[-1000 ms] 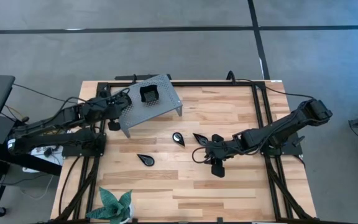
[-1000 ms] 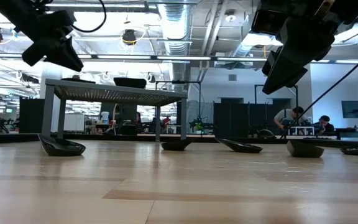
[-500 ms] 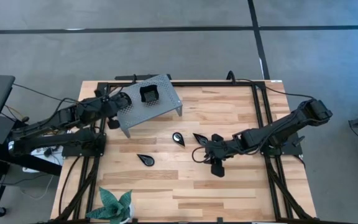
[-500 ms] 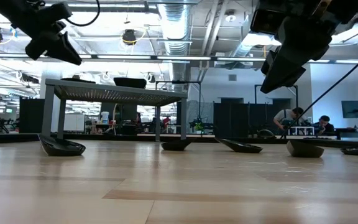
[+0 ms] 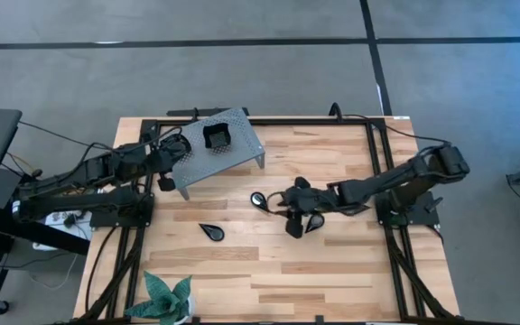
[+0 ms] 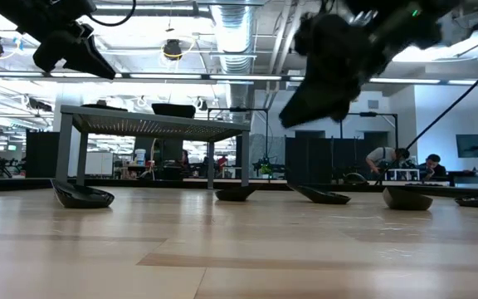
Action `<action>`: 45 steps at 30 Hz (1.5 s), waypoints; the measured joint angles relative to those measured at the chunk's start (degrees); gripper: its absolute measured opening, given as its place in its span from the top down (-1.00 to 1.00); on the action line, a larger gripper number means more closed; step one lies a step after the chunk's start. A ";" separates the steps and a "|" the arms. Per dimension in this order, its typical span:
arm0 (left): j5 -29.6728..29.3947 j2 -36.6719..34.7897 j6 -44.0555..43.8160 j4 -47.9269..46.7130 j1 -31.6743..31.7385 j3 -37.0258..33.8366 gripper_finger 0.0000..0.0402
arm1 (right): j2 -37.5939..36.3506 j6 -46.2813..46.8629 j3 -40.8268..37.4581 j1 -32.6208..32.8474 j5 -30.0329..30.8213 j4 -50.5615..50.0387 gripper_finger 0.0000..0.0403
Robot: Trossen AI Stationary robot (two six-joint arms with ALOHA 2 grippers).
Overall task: Pick & Place Mini shaped plates
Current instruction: Put the black drop-shaped plate on the shelf
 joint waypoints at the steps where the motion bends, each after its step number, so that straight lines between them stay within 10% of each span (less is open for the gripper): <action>1: -0.04 0.03 0.00 0.01 -0.06 0.00 0.67 | 1.17 -0.20 -0.04 -0.67 -1.33 0.99 0.39; 13: -0.21 -1.01 0.00 0.16 -0.09 0.00 0.67 | 19.43 -27.19 8.47 0.68 -4.55 7.00 0.39; 20: -0.21 -1.04 0.00 0.12 -0.12 0.00 0.67 | 22.39 -28.85 15.20 0.81 5.69 -2.84 0.39; 45: -0.23 -1.42 -0.02 -0.08 -0.14 0.00 0.67 | 22.28 -24.43 15.62 -1.65 7.23 -10.16 0.58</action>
